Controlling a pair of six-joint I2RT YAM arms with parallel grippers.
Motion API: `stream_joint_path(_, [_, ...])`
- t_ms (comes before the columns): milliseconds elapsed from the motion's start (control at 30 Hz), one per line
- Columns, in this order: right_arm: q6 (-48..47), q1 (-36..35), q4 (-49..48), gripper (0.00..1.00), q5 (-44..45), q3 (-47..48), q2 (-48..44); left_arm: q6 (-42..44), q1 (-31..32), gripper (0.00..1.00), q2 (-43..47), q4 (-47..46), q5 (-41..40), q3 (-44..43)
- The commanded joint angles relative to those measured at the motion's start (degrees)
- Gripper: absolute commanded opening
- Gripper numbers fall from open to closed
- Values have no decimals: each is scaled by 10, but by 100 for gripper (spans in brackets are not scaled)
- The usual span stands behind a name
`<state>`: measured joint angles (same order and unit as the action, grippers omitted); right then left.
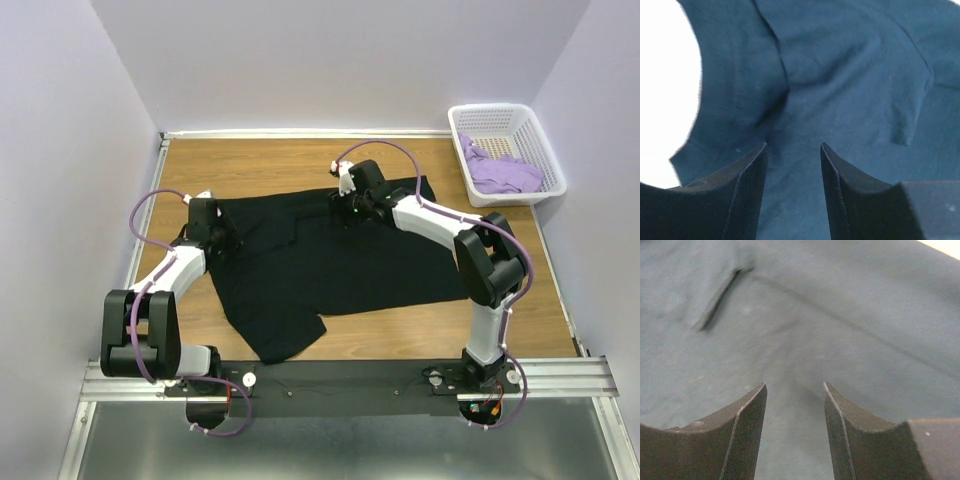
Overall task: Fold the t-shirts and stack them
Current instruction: Fold the tshirt
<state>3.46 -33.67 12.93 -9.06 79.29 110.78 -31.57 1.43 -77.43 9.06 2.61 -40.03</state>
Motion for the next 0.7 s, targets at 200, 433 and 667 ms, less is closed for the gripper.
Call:
stream_joint_path(200, [113, -9, -78, 55, -153, -22, 14, -9, 16, 51, -24, -4, -22, 6])
stream_joint_path(433, [230, -32, -170, 55, -183, -12, 62, -12, 18, 52, -19, 2, -54, 12])
stream_joint_path(667, [311, -44, -207, 53, -206, 8, 118, -15, 28, 51, -26, 3, -48, 13])
